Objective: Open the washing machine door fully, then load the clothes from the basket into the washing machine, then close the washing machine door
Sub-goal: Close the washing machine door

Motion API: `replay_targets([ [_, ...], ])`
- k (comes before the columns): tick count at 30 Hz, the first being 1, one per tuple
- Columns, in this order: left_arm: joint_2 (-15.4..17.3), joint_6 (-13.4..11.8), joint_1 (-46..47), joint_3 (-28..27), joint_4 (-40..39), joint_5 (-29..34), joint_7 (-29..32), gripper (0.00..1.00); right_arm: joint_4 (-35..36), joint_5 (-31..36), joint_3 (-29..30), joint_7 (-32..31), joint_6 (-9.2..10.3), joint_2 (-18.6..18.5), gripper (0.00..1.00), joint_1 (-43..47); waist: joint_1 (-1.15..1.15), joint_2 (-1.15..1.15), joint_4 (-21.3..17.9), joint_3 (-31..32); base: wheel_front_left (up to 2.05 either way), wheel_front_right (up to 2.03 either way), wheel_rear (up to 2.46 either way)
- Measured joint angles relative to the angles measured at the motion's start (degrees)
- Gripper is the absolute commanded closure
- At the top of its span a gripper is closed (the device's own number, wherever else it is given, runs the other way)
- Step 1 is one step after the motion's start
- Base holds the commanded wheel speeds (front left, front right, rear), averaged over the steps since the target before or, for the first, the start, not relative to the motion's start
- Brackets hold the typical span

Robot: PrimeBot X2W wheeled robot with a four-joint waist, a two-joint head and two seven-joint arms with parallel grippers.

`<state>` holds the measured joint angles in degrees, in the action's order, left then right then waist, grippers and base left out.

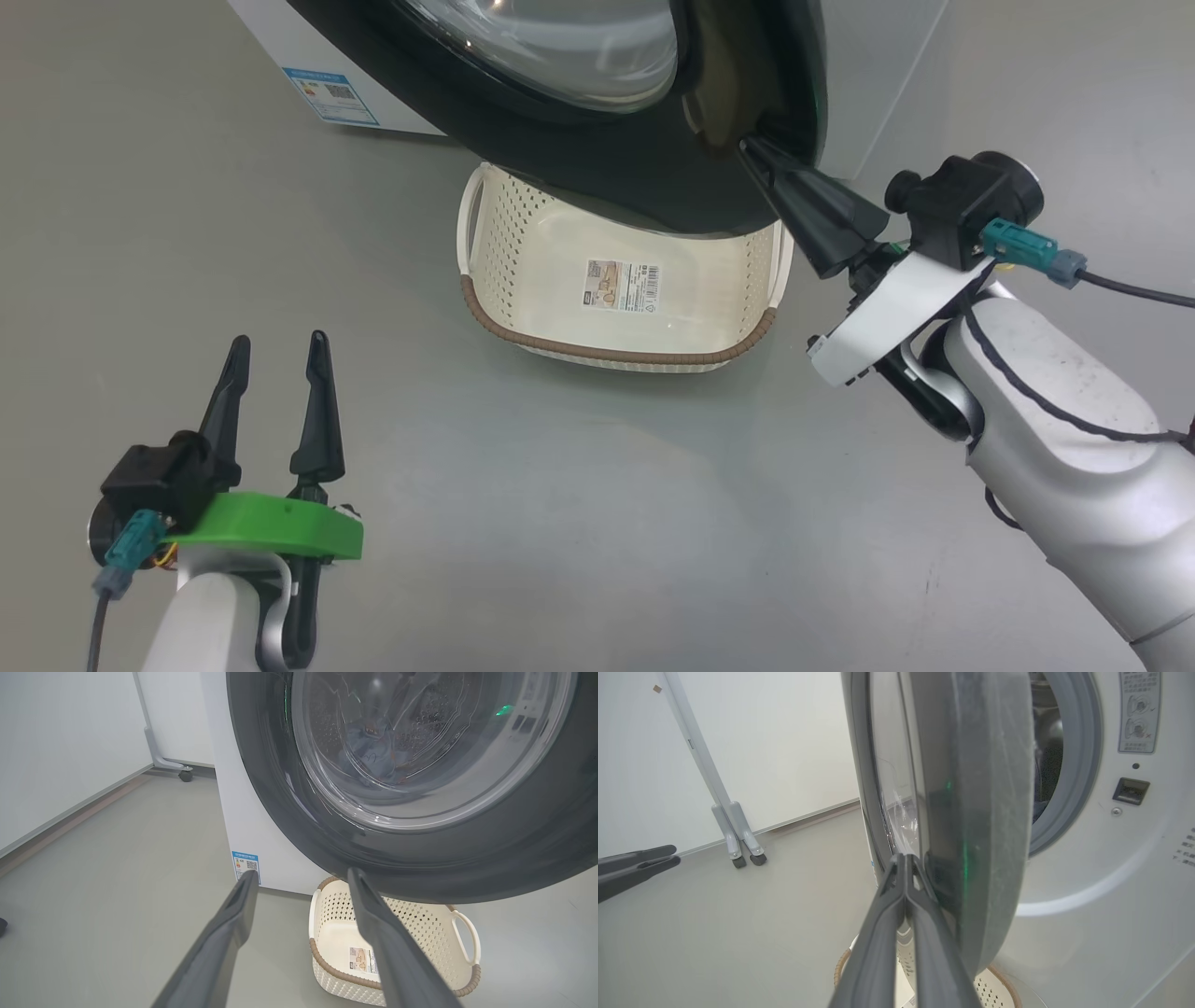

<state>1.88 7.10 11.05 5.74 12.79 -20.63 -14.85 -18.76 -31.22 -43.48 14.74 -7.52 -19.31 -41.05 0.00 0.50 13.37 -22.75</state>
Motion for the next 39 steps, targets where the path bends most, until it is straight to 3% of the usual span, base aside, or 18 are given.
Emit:
replay_targets([
  [39,-0.3,0.0,6.2,3.6,-3.2,-3.1,0.0,0.00,-7.0,-0.3,14.5,0.0,0.00,-2.1,1.00,-14.5,0.00,0.00,3.8,-8.1,0.00,0.00,0.00],
])
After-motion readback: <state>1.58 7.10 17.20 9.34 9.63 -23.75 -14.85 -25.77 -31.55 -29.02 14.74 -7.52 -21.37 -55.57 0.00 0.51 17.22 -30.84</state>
